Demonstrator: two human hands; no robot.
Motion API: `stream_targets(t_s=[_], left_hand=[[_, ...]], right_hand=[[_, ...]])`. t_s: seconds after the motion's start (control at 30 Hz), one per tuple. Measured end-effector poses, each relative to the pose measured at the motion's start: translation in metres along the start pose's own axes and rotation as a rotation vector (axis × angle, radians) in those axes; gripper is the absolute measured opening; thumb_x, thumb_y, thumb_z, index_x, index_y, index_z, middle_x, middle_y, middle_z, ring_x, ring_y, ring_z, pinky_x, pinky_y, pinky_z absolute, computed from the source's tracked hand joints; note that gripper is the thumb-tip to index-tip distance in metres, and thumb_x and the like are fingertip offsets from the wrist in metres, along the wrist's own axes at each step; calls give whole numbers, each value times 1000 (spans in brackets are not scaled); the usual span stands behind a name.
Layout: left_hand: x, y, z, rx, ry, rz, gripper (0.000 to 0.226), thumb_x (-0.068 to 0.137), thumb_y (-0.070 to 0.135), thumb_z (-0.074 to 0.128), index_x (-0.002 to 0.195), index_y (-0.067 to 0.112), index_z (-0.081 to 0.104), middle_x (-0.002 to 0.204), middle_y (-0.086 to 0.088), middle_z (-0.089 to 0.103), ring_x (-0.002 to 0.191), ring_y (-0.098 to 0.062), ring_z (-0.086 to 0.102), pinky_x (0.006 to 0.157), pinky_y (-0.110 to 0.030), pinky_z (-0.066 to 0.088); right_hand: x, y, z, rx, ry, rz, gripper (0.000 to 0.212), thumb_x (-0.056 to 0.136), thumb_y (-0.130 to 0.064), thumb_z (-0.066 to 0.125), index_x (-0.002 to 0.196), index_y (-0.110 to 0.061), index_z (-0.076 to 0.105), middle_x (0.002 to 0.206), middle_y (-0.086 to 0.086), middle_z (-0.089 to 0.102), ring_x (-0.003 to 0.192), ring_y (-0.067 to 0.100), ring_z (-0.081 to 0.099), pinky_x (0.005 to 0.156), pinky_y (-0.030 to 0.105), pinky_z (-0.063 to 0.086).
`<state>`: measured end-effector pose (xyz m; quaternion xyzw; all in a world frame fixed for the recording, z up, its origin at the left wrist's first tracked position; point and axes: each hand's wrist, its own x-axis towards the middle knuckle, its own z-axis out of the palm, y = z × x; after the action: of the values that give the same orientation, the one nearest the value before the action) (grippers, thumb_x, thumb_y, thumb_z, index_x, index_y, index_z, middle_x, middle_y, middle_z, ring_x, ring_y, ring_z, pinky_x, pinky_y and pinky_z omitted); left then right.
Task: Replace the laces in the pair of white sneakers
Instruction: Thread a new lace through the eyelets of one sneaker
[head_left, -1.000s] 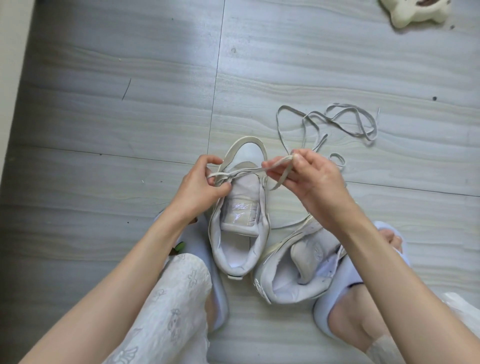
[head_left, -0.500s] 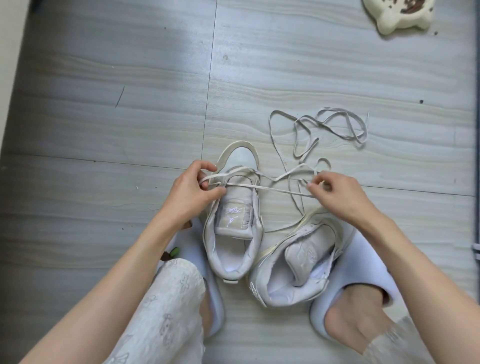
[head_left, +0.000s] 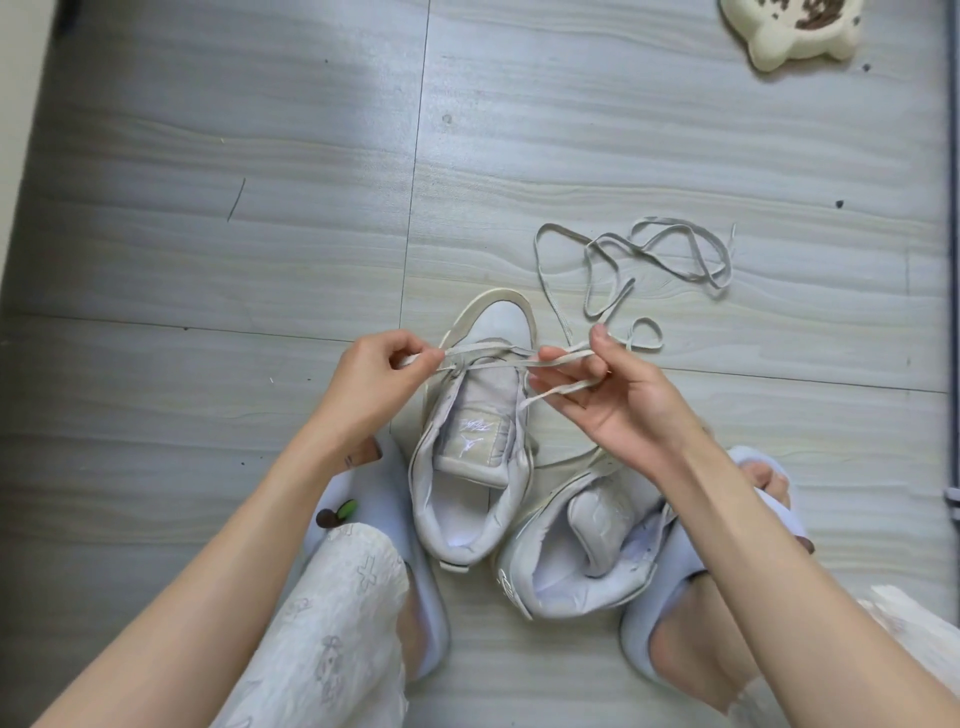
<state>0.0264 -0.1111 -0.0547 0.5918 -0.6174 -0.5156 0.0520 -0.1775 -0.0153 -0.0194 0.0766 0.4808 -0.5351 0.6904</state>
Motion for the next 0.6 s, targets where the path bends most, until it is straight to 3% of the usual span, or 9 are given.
stream_targets(t_s=[0.2,0.3,0.43,0.53,0.6], left_hand=[[-2,4,-6,10,-13,-29,19,83,34,66,66,26,62,58,6,48,55,-10,40,59,-26,33],[0,0,-13,-7,52,-49,20,83,35,66,67,26,62,62,3,54,59,-8,45,61,-25,36],[-1,0,-16,-44,69,-25,25,86,37,63,66,22,63,59,0,44,51,-7,35,59,-28,31],[-1,5,-11,-14,19,39,26,86,40,61,71,19,64,58,0,40,52,-11,32,57,-29,28],[-1,8,-11,2,16,78,27,87,40,60,69,21,63,49,10,37,46,-7,29,51,-25,25]], right_hand=[[-3,0,-8,78,139,30,43,80,-29,54,40,-14,52,54,5,64,58,19,68,64,32,59],[-3,-6,-22,80,255,20,55,92,-31,49,38,-18,49,42,-2,52,44,11,57,57,26,57],[-4,-7,-30,89,330,66,60,96,-33,45,37,-20,45,36,-7,36,33,6,39,46,17,49],[-4,7,-26,91,409,131,53,97,-29,44,46,-17,40,34,-6,26,28,7,28,40,14,44],[-2,13,-20,82,504,122,42,98,-22,46,57,-16,35,34,-6,21,27,7,20,35,12,35]])
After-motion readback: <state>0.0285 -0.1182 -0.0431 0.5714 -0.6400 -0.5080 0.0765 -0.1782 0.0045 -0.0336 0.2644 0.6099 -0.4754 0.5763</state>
